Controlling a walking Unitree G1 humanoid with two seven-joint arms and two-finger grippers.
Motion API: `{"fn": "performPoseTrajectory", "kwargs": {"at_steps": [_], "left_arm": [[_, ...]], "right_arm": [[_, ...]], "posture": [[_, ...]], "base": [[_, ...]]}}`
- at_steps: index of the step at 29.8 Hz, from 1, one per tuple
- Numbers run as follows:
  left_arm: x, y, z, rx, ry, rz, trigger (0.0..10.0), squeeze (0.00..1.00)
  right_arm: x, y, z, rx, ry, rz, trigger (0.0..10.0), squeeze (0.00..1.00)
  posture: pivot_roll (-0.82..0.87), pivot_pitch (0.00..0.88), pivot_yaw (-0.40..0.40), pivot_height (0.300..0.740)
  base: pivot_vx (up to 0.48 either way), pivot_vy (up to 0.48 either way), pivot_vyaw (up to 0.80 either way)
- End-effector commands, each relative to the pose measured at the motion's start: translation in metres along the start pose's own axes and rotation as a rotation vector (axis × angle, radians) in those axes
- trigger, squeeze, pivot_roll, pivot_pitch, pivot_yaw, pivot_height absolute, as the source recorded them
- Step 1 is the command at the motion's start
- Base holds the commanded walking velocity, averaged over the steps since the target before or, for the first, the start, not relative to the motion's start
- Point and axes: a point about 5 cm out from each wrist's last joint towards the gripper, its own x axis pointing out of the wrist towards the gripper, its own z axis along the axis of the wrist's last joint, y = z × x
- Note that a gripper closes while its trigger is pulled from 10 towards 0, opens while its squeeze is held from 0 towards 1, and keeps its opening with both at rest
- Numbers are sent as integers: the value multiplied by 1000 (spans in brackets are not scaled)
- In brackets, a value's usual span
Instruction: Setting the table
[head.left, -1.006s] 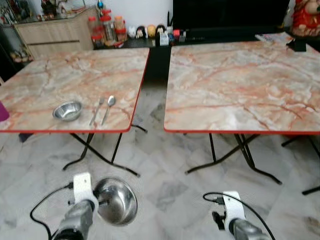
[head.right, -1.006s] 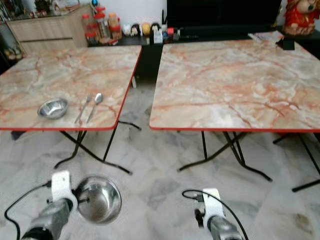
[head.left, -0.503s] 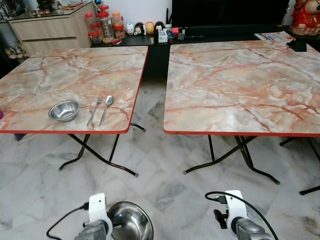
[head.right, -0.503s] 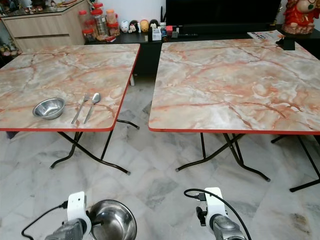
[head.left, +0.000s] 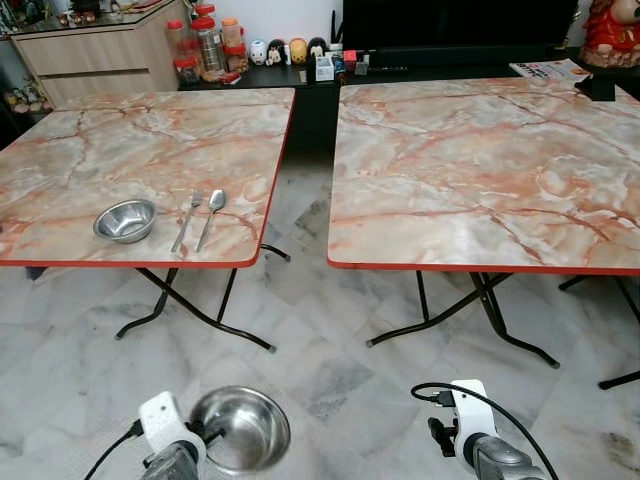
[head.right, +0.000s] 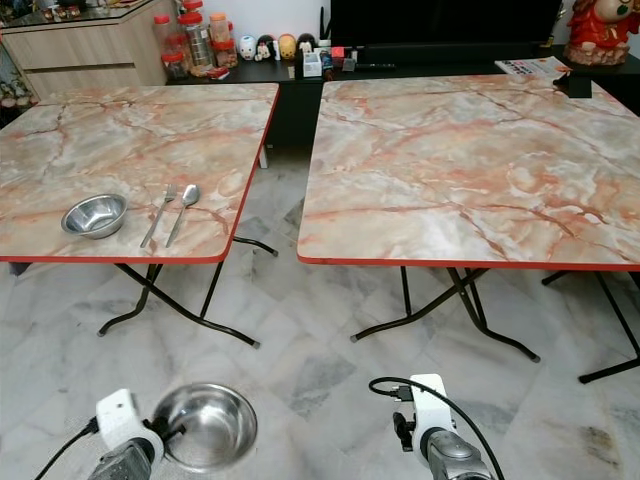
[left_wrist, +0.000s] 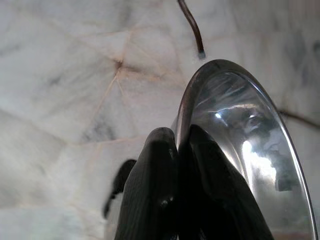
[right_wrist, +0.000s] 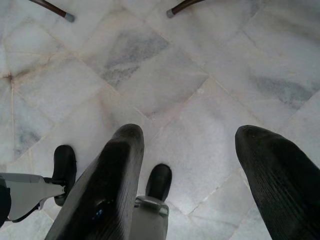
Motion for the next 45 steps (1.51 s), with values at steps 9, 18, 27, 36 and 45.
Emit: {"fn": "performPoseTrajectory", "kwargs": {"at_steps": [9, 18, 27, 36, 45], "left_arm": [[0, 8, 4, -63, -22, 39, 10000, 0], [-1, 6, -2, 3, 15, 49, 10000, 0], [0, 4, -3, 50, 26, 55, 10000, 0], [0, 2, -3, 73, 29, 49, 10000, 0], [0, 0, -4, 97, 32, 39, 10000, 0]], "right_arm": [[0, 2, 0, 23, -16, 4, 10000, 0], [0, 3, 1, -21, -18, 18, 10000, 0], [0, 4, 1, -33, -12, 21, 10000, 0], [0, 4, 1, -11, -8, 28, 10000, 0], [0, 4, 2, -6, -10, 29, 10000, 0]], "posture": [[-47, 0, 36, 740], [-51, 0, 41, 740], [-49, 0, 40, 740], [-45, 0, 41, 740], [-45, 0, 42, 740]], "base": [[0, 0, 0], [0, 0, 61], [0, 0, 216], [117, 0, 113], [340, 0, 0]]}}
